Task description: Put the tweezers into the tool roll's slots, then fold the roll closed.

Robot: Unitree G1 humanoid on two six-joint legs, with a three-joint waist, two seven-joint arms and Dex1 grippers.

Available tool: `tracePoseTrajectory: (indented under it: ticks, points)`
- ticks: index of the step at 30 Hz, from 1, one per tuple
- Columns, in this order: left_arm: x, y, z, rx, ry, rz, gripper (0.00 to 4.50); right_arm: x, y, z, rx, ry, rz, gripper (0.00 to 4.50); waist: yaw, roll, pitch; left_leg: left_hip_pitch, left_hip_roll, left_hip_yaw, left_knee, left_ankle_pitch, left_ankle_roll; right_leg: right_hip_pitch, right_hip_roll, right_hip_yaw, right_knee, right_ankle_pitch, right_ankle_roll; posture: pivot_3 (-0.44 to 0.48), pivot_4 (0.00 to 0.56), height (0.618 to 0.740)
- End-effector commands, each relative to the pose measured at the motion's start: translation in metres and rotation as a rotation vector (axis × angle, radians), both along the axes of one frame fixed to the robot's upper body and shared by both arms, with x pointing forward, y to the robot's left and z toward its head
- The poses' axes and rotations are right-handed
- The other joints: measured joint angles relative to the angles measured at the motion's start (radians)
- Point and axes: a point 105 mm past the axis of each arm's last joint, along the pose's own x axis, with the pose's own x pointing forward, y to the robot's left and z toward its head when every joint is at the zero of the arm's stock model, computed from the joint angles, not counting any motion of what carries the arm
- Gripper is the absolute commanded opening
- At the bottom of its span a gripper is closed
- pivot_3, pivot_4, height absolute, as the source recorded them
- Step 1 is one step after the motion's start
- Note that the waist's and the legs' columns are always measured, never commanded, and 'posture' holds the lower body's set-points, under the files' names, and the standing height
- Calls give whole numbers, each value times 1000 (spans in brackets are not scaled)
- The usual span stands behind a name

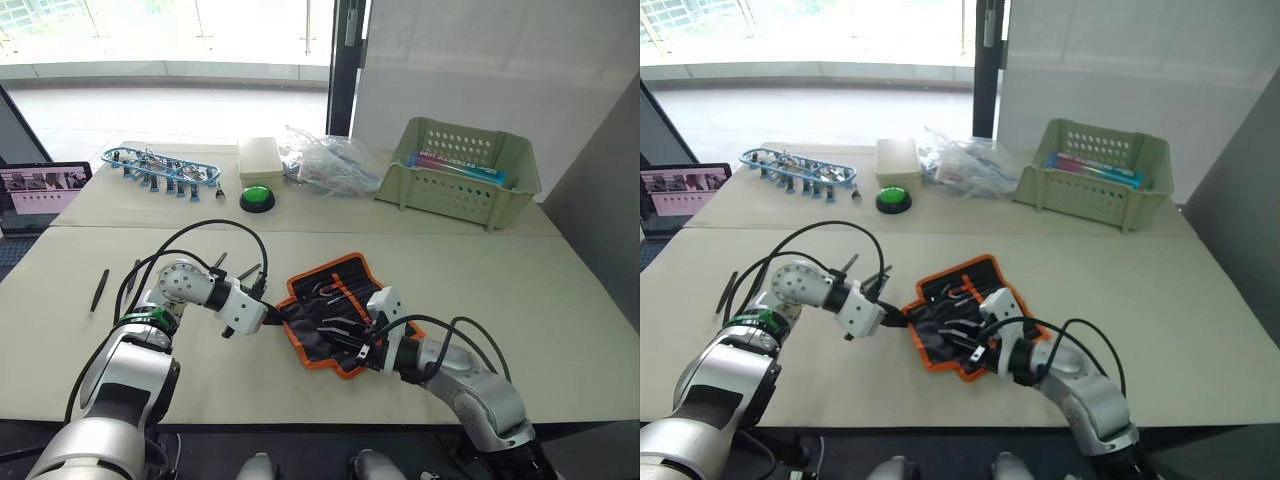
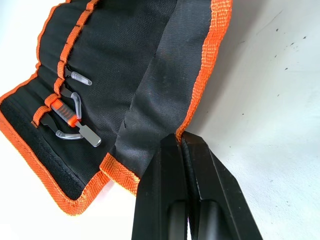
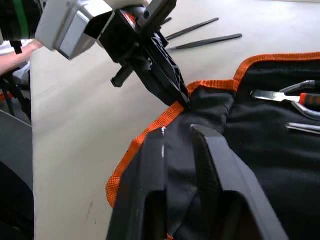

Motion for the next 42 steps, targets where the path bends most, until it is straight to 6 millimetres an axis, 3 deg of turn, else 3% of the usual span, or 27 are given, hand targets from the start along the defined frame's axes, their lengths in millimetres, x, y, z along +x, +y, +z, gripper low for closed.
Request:
tracePoseTrajectory:
  ticks: [1, 9, 11, 13, 17, 24, 27, 30, 37, 42]
  points:
    - [0, 5, 1, 5, -11, 5, 0, -6, 7, -8, -48, -45, 59, 22, 0, 0, 0, 0, 0, 0, 0, 0, 0, 0, 0, 0, 0, 0, 0, 0, 150, 738]
    - [-3, 6, -2, 10, 9, -1, 0, -4, 4, -35, -131, -13, 60, 22, 0, 0, 0, 0, 0, 0, 3, 0, 0, 1, 0, 0, 2, 0, 0, 0, 150, 738]
    - [-5, 15, -8, 38, 120, 44, 0, -8, 2, -48, -185, 21, 91, 22, 0, 0, 0, 1, 0, 0, 4, 0, 0, 1, 0, 0, 4, 0, 1, 0, 150, 738]
    - [-5, 18, -4, 15, 165, 58, 0, -12, 5, -48, -154, 66, 109, 22, -1, 0, 0, 2, 0, 0, 5, 0, 0, 2, 0, 0, 6, -3, 5, 0, 150, 738]
    - [1, 21, 6, -59, 249, 136, 1169, -15, 9, -47, -153, 81, 143, 0, -2, 0, 0, 3, 0, 0, 5, 0, 0, 2, 1, 0, 8, -3, 6, 0, 150, 738]
    - [9, 18, 43, -292, 601, 316, 3509, -14, 9, -48, -167, 82, 157, 0, -6, 0, 0, 3, 0, -1, 5, 0, 0, 1, 1, 0, 9, -4, 7, 0, 150, 738]
    - [10, 9, 55, -408, 740, 327, 3509, -13, 10, -49, -171, 80, 164, 0, -7, 0, 0, 3, 0, -1, 5, 0, 0, 1, 1, 0, 9, -4, 7, 0, 150, 738]
    - [9, -4, 59, -490, 827, 309, 2430, -14, 11, -48, -171, 79, 173, 0, -9, 0, 0, 4, 0, -1, 5, 0, 0, 1, 1, 0, 10, -4, 7, 0, 150, 738]
    - [4, -23, 31, -534, 841, 376, 84, -13, 10, -47, -175, 75, 175, 0, -17, 0, 0, 4, 0, -1, 5, 0, 0, 1, 1, 1, 11, -5, 6, 0, 150, 738]
    - [8, -22, -6, -504, 786, 527, 36, -13, 10, -44, -169, 68, 176, 0, -16, 0, 0, 4, 0, -2, 5, 0, 0, 1, 1, 1, 11, -5, 6, 0, 150, 738]
